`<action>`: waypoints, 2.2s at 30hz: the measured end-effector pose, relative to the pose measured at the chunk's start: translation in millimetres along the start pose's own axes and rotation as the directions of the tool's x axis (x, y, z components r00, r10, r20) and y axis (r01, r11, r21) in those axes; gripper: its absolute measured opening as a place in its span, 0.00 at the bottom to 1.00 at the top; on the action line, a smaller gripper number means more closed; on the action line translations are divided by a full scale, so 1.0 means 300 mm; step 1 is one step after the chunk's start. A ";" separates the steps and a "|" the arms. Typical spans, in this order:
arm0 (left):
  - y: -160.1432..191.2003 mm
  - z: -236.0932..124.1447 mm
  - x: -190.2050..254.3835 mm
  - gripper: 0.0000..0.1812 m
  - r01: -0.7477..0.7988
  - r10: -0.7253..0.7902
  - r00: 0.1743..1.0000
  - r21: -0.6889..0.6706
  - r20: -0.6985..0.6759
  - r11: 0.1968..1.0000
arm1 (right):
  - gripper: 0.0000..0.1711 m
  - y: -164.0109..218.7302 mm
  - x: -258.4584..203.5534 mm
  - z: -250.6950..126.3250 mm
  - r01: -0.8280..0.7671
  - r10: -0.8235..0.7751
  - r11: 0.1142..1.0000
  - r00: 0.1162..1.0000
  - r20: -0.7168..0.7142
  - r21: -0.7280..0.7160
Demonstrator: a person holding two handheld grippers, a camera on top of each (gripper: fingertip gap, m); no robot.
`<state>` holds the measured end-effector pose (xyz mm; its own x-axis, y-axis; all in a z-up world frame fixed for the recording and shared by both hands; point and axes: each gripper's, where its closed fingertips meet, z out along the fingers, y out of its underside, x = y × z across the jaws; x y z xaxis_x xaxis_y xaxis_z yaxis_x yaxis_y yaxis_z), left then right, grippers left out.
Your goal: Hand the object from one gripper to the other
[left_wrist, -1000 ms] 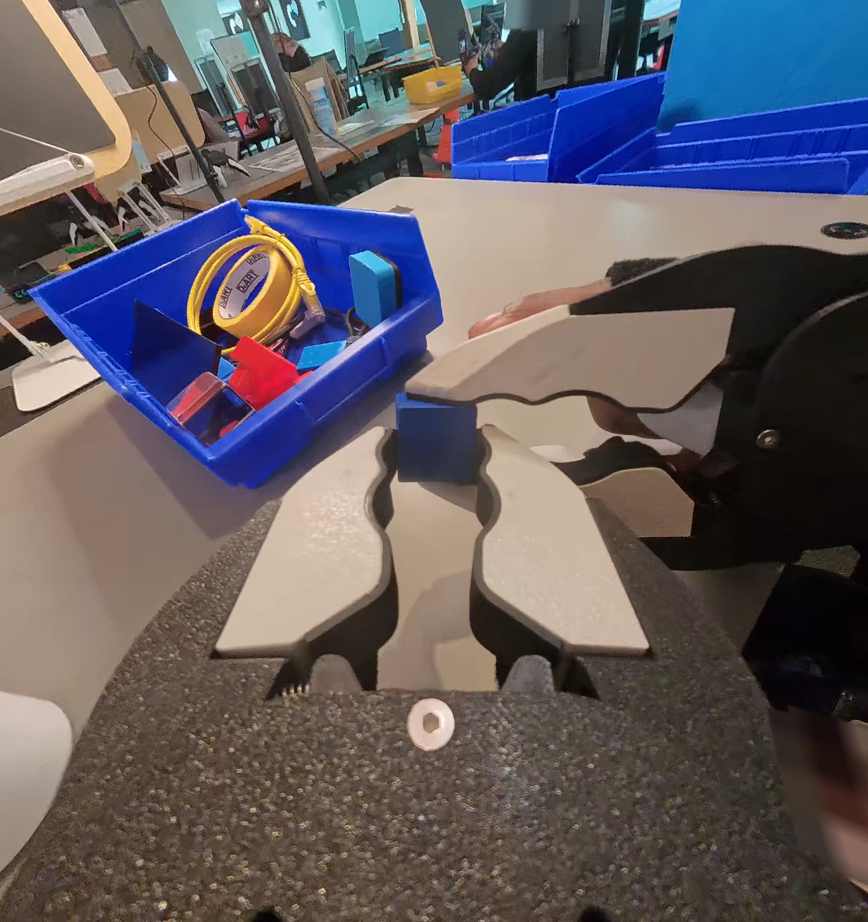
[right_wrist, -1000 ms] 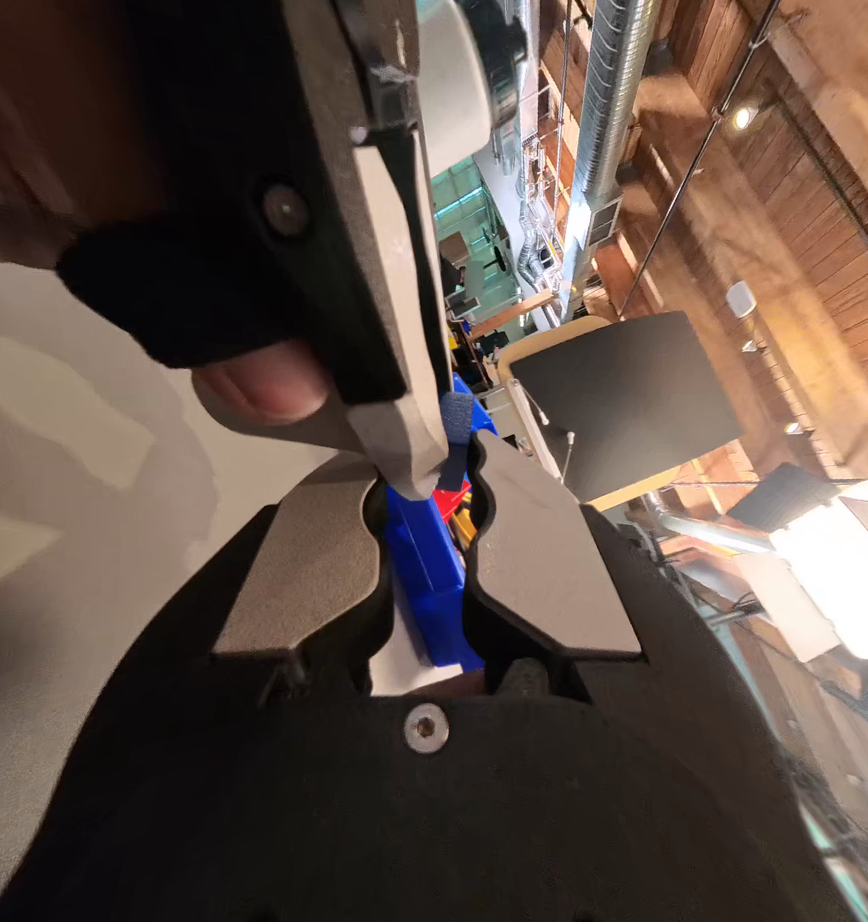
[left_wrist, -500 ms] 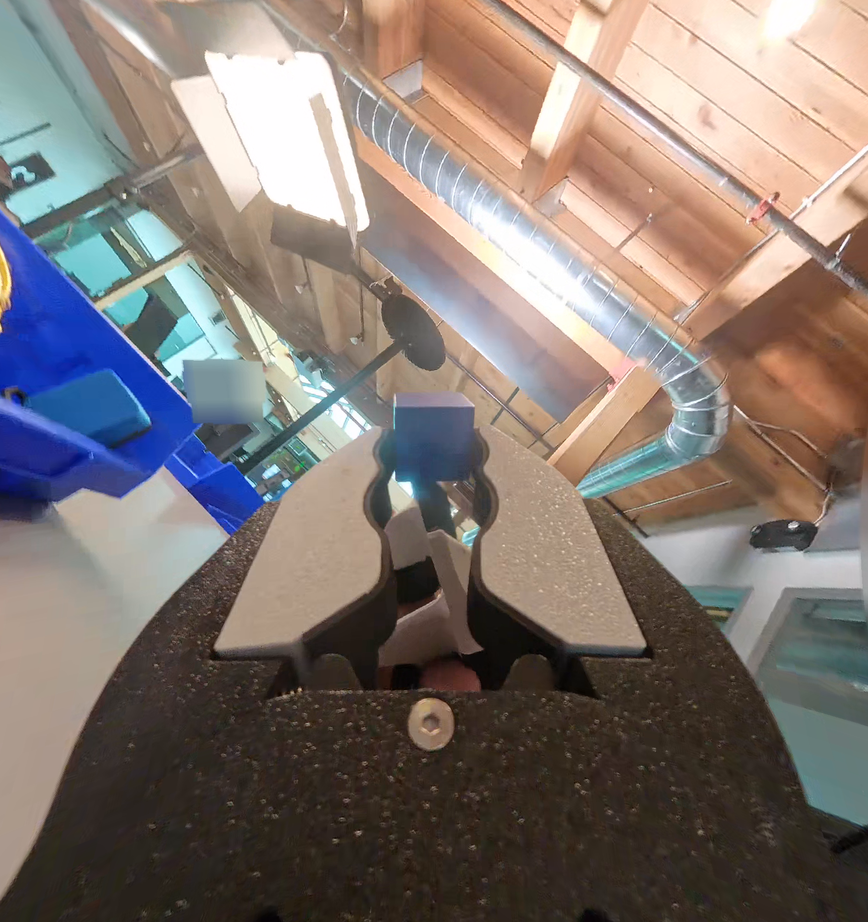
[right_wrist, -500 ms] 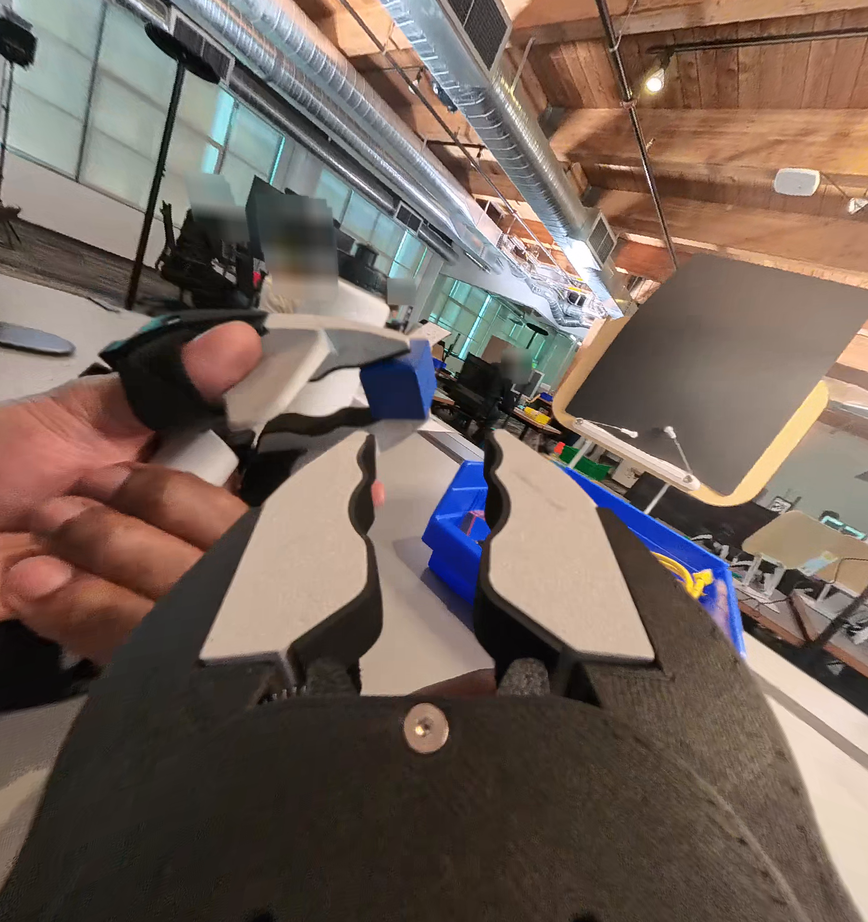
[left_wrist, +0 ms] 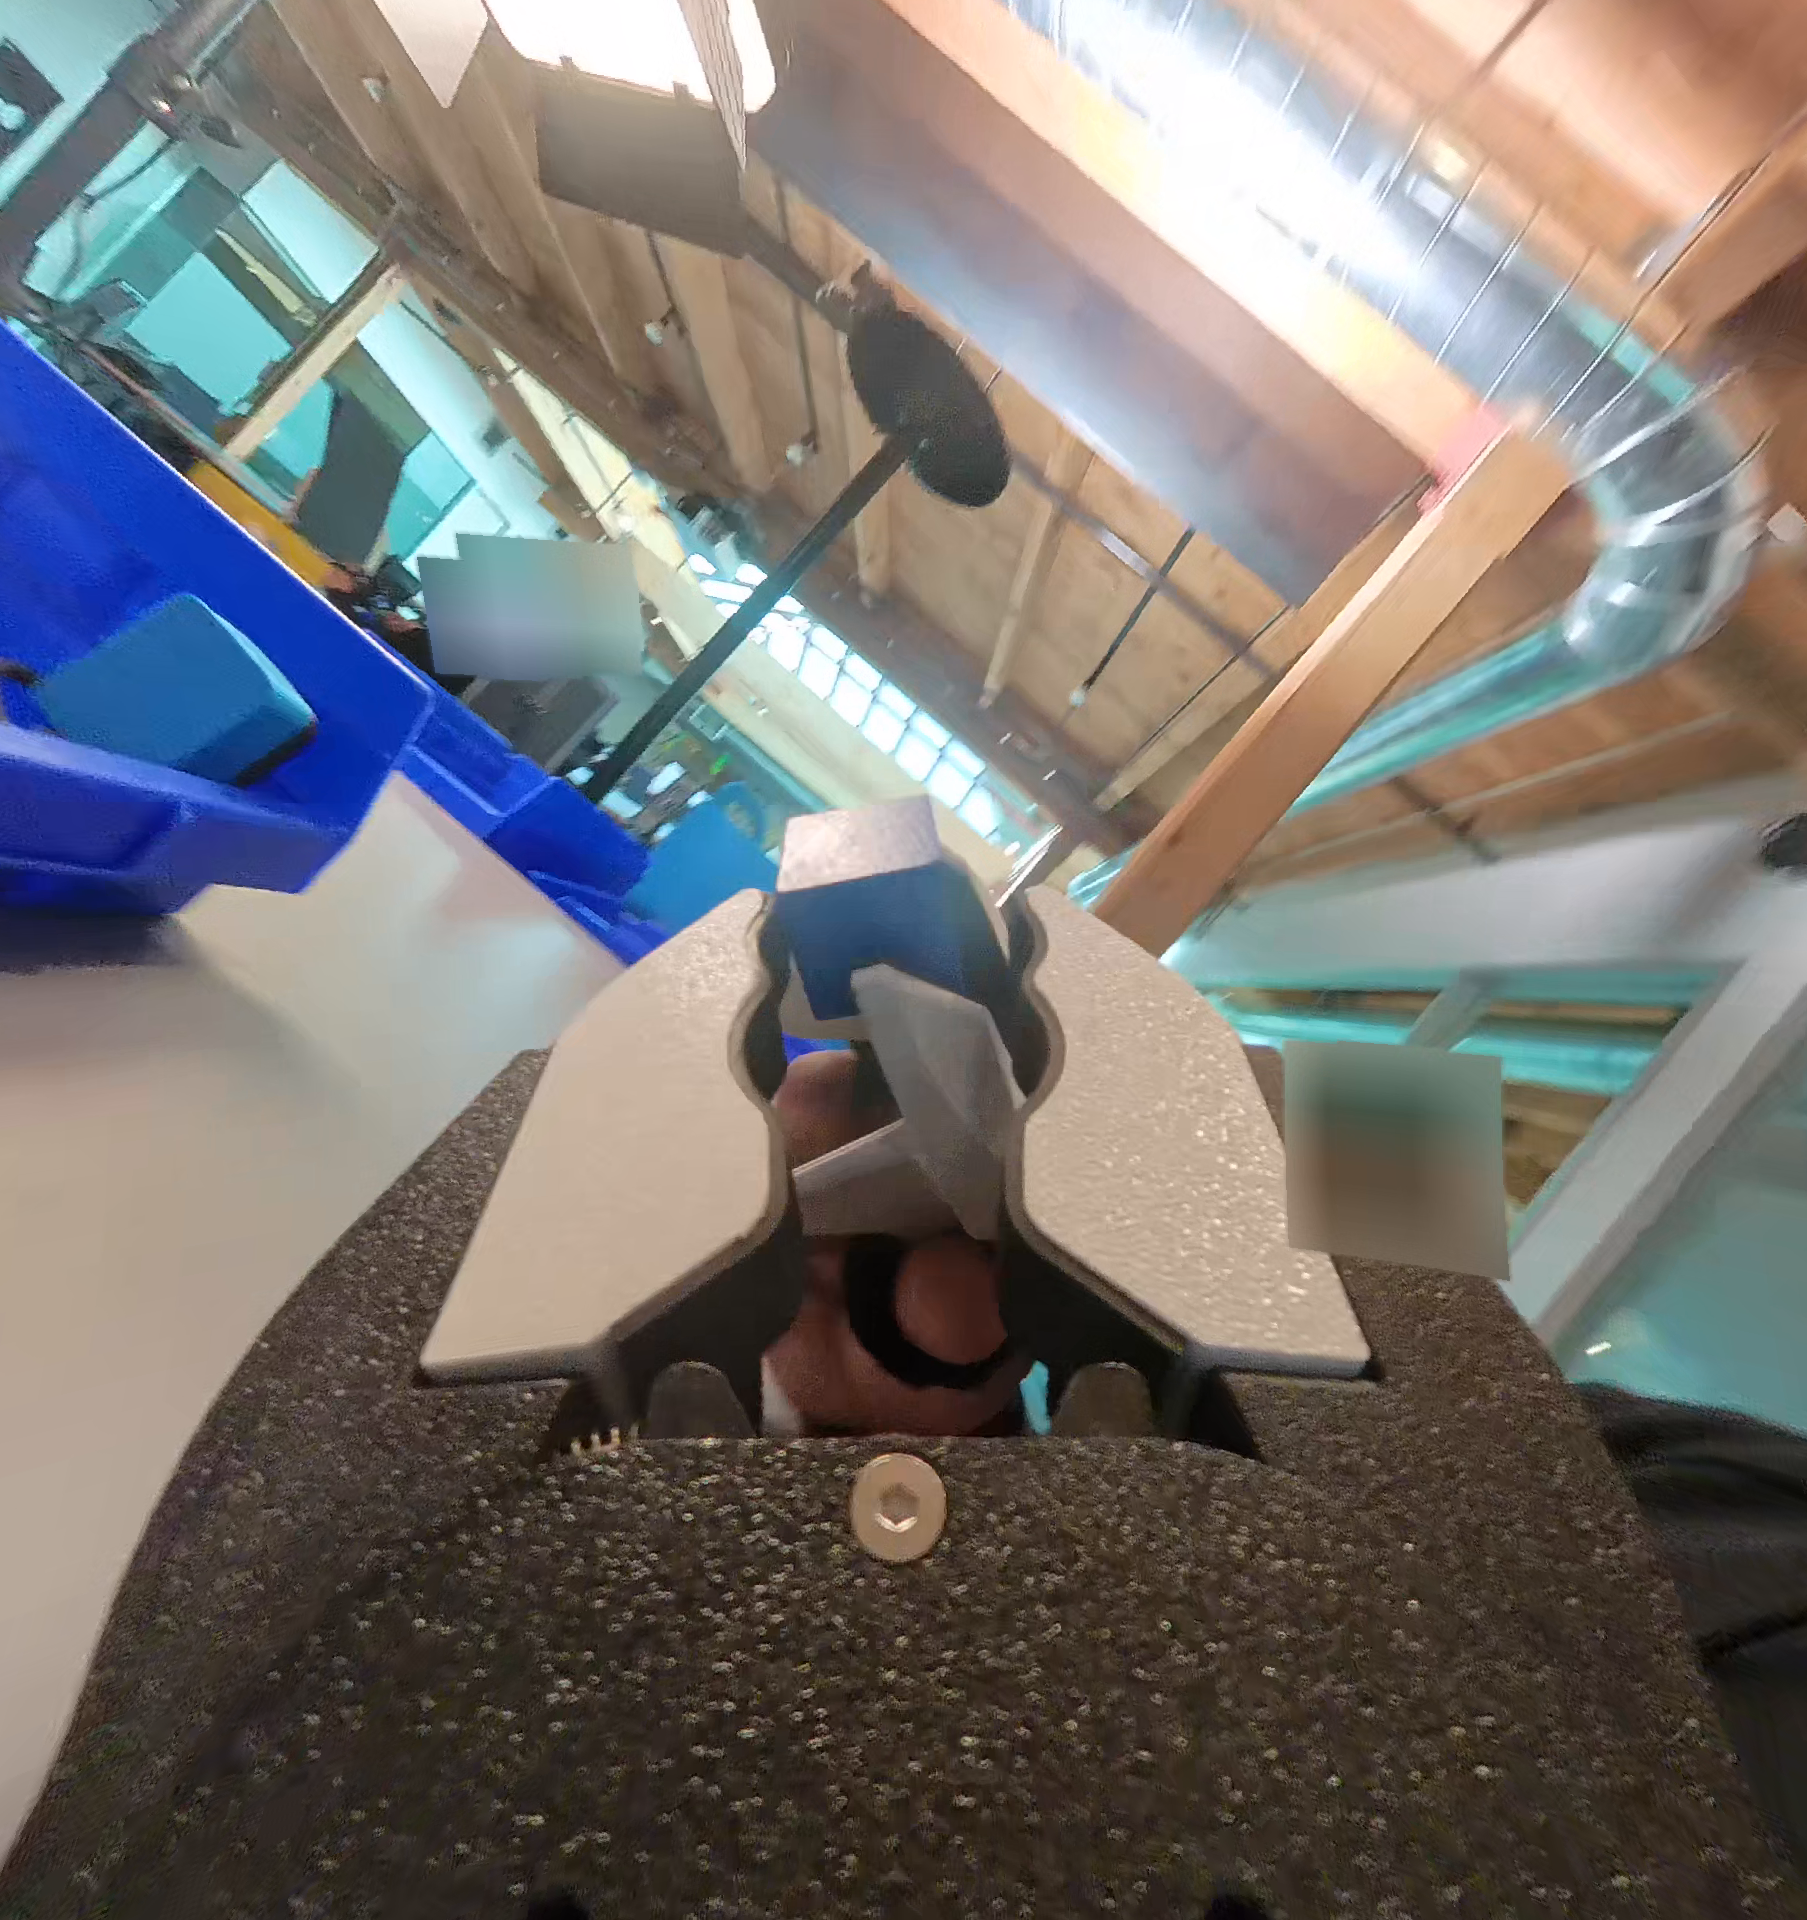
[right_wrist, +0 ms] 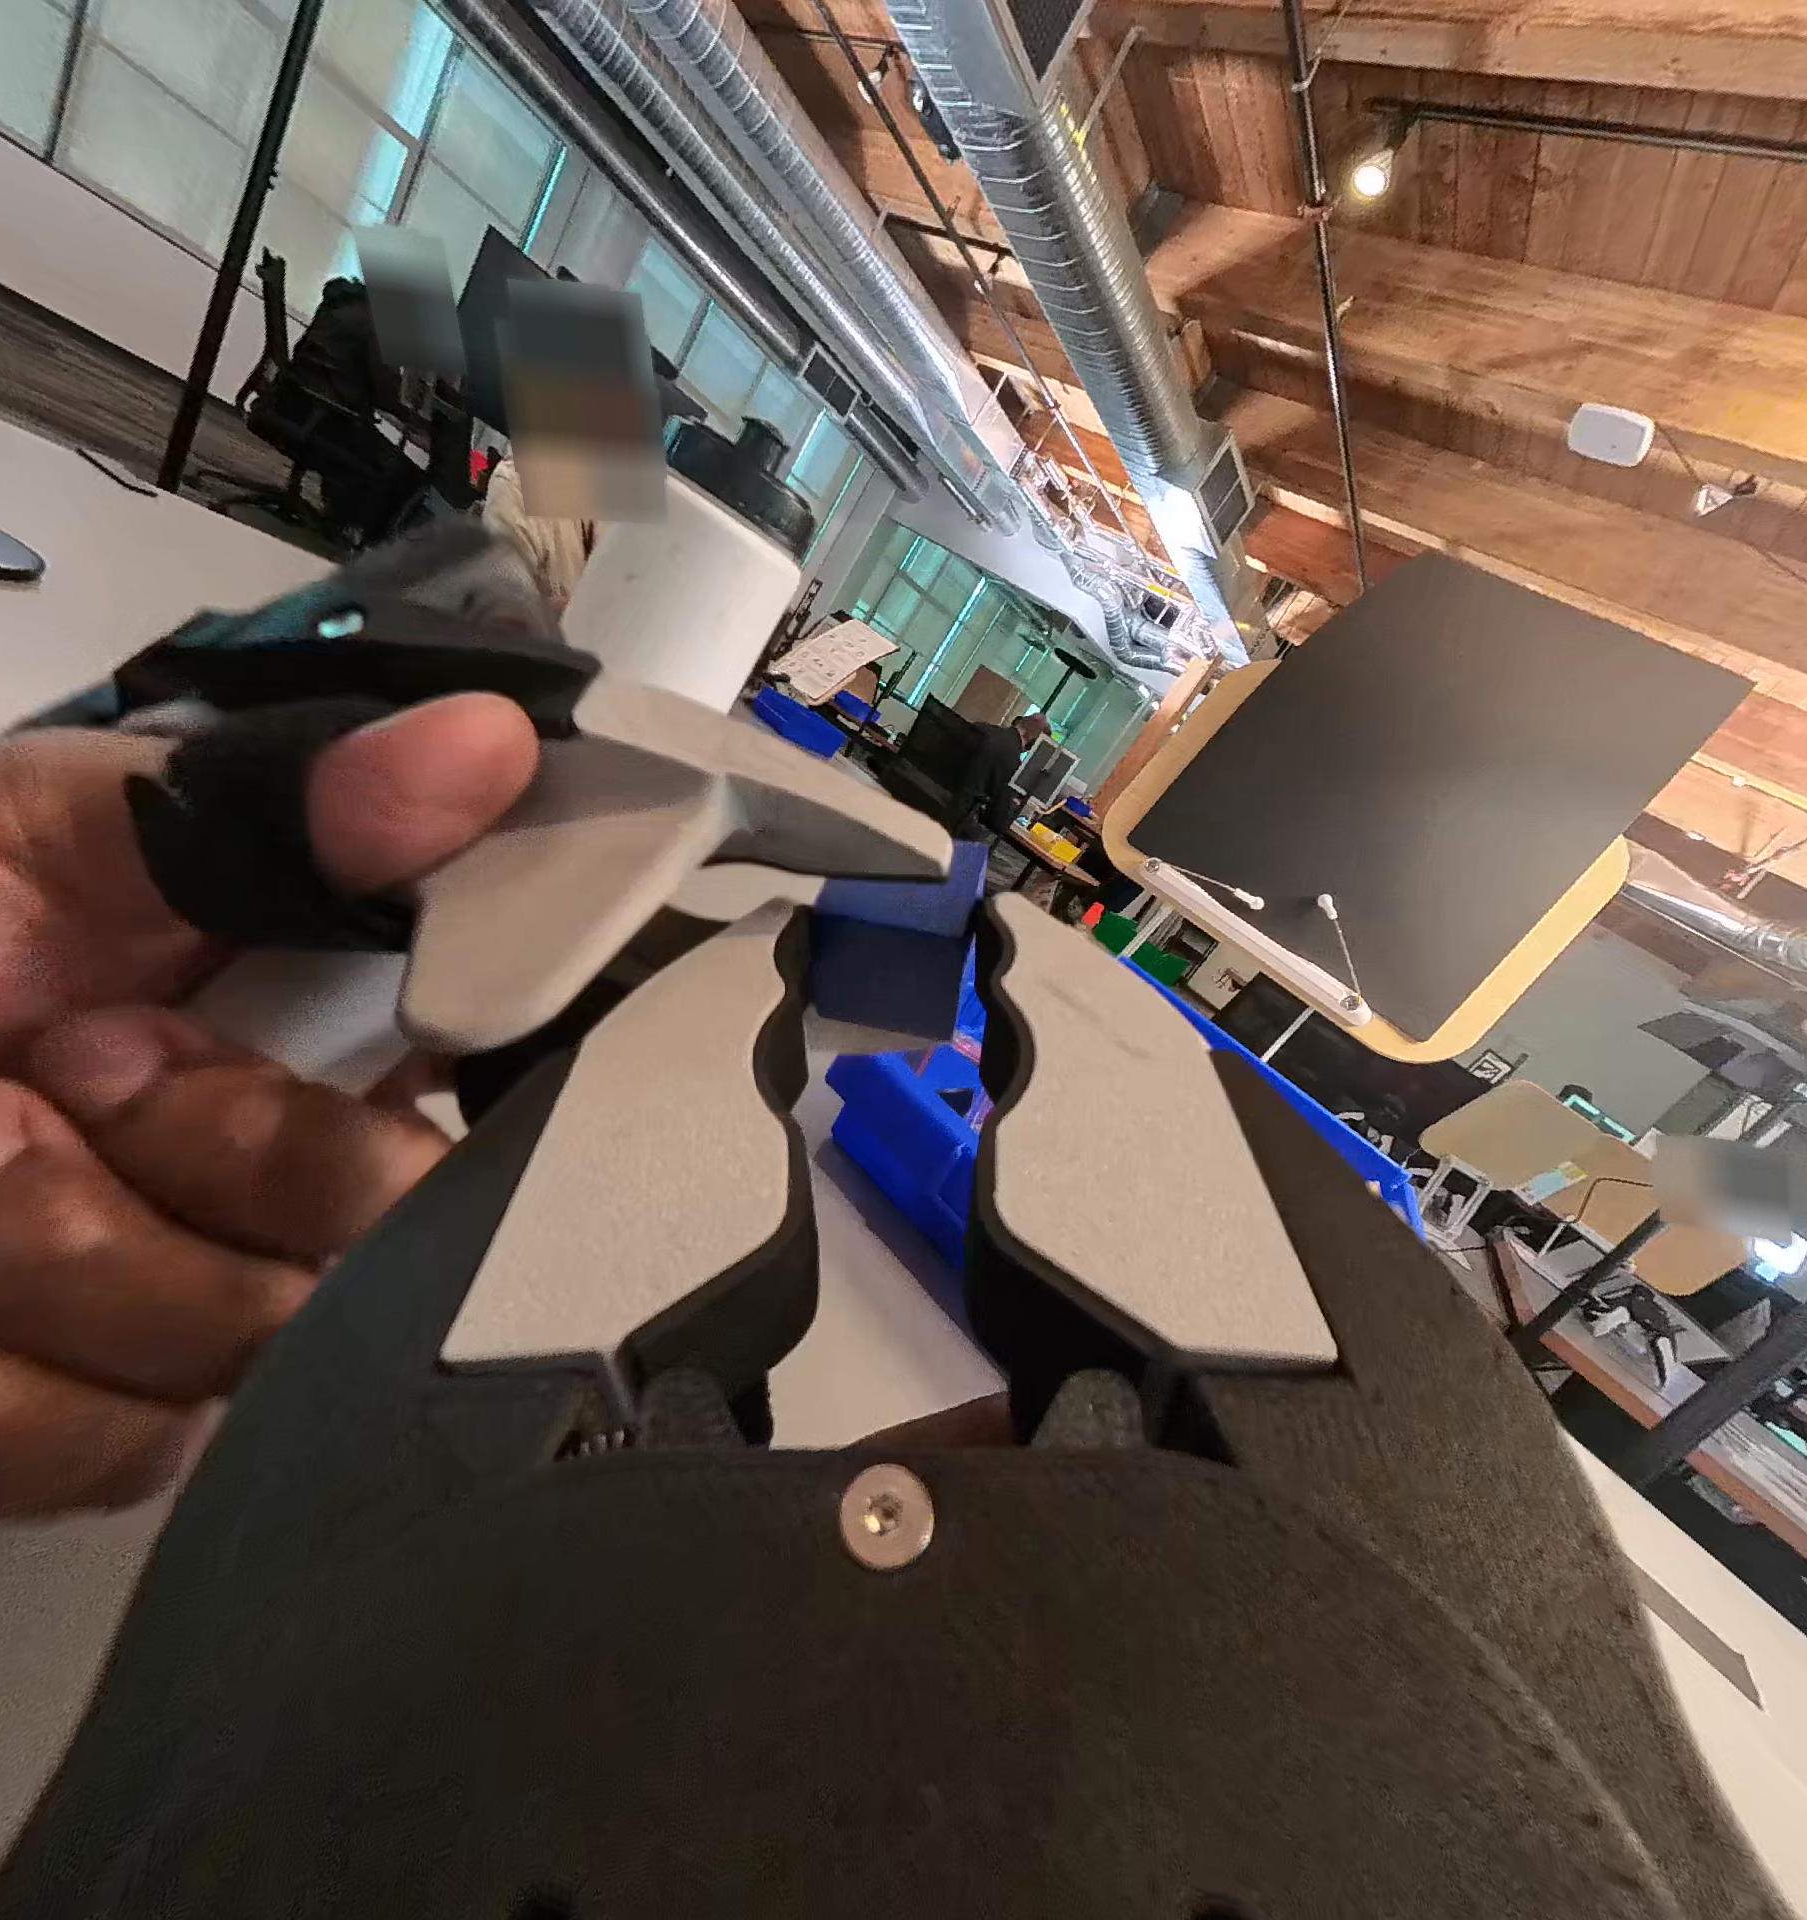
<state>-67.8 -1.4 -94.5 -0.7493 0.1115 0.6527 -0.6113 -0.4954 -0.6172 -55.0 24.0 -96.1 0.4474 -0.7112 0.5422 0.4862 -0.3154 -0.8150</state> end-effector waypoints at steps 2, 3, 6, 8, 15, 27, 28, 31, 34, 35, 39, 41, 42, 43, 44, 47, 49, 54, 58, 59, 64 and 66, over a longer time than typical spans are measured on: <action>-0.017 -0.011 -0.009 0.26 -0.150 0.153 0.986 -0.055 0.068 0.987 | 0.17 0.008 0.006 -0.002 0.032 -0.033 0.999 0.999 -0.007 -0.014; -0.030 -0.019 -0.013 0.27 -0.250 0.258 0.960 -0.087 0.110 0.964 | 0.17 0.014 0.009 -0.001 0.055 -0.055 0.998 0.998 -0.016 -0.026; -0.065 -0.050 -0.032 0.28 -0.588 0.642 0.726 -0.259 0.247 0.766 | 0.17 0.047 0.006 0.008 0.131 -0.134 0.987 0.990 -0.030 -0.088; -0.072 -0.076 -0.056 0.29 -0.719 0.846 0.456 -0.445 0.277 0.534 | 0.17 0.063 -0.006 0.017 0.189 -0.194 0.974 0.981 -0.030 -0.122; -0.025 -0.128 -0.112 0.26 -0.637 0.960 0.183 -0.718 0.211 0.280 | 0.17 0.078 -0.084 0.036 0.425 -0.427 0.892 0.904 0.024 -0.151; -0.136 -0.079 0.031 0.16 -0.412 0.398 0.886 0.010 0.237 0.911 | 0.24 -0.027 0.004 0.008 0.034 -0.033 0.999 0.998 -0.049 0.021; -0.153 -0.083 0.046 0.16 -0.306 0.284 0.943 0.116 0.175 0.945 | 0.24 -0.046 0.004 0.001 -0.044 0.045 0.997 0.999 -0.019 0.061; -0.150 -0.087 0.033 0.16 -0.059 0.048 0.998 0.265 0.047 0.962 | 0.24 -0.078 -0.014 -0.008 -0.139 0.135 0.983 0.990 0.046 0.118; -0.097 -0.068 0.018 0.16 0.071 -0.067 0.997 0.273 -0.023 0.959 | 0.24 -0.059 -0.036 0.005 -0.079 0.076 0.994 0.996 0.040 0.080; -0.084 -0.062 0.022 0.16 0.108 -0.098 0.994 0.273 -0.049 0.956 | 0.25 -0.049 -0.044 0.012 -0.052 0.050 0.997 0.998 0.041 0.060; -0.051 -0.045 0.024 0.16 0.121 -0.113 0.992 0.223 -0.048 0.967 | 0.16 -0.053 -0.038 0.006 0.047 -0.046 0.997 0.999 -0.018 0.065; -0.041 -0.037 0.026 0.17 0.083 -0.079 0.996 0.173 -0.032 0.981 | 0.16 -0.054 -0.027 0.003 0.041 -0.039 0.997 0.999 -0.029 0.067; -0.039 -0.035 0.029 0.19 0.036 -0.033 0.999 0.148 -0.021 0.988 | 0.16 -0.052 -0.020 0.003 0.031 -0.029 0.997 0.999 -0.031 0.065; -0.040 -0.035 0.033 0.22 -0.022 0.023 1.000 0.128 -0.004 0.992 | 0.16 -0.049 -0.013 0.002 0.020 -0.018 0.998 0.999 -0.030 0.062; -0.046 -0.037 0.037 0.25 -0.096 0.095 0.995 0.110 0.017 0.989 | 0.16 -0.047 -0.008 0.001 0.001 0.000 0.998 1.000 -0.024 0.062; -0.065 -0.048 0.037 0.28 -0.392 0.387 0.914 0.019 0.121 0.920 | 0.16 -0.043 0.006 -0.001 -0.056 0.057 0.997 0.998 -0.006 0.060; -0.076 -0.057 0.022 0.28 -0.568 0.573 0.793 -0.090 0.206 0.818 | 0.16 -0.034 0.015 0.001 -0.009 0.010 0.999 0.999 -0.032 0.041; -0.067 -0.079 -0.016 0.28 -0.721 0.821 0.497 -0.392 0.282 0.571 | 0.16 0.000 -0.008 0.019 0.197 -0.199 0.980 0.977 -0.073 -0.039; -0.030 -0.100 -0.052 0.22 -0.713 0.900 0.355 -0.550 0.251 0.435 | 0.16 -0.002 -0.059 0.025 0.366 -0.367 0.930 0.929 -0.050 -0.037; -0.026 -0.107 -0.055 0.21 -0.710 0.908 0.337 -0.566 0.250 0.419 | 0.16 -0.003 -0.070 0.026 0.408 -0.409 0.912 0.911 -0.049 -0.036; -0.045 -0.114 -0.051 0.16 -0.710 0.880 0.378 -0.521 0.286 0.474 | 0.15 -0.023 -0.076 0.021 0.451 -0.450 0.892 0.889 -0.078 -0.009; -0.058 -0.101 -0.031 0.16 -0.709 0.828 0.478 -0.428 0.292 0.560 | 0.17 -0.046 -0.064 0.008 0.375 -0.372 0.926 0.925 -0.078 0.037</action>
<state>-57.9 32.4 -103.3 -0.7904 -0.6085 -0.0706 0.0794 0.0124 -0.9968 -68.4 43.4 -94.8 0.1747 -0.5897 0.7885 0.6461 -0.5356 -0.5437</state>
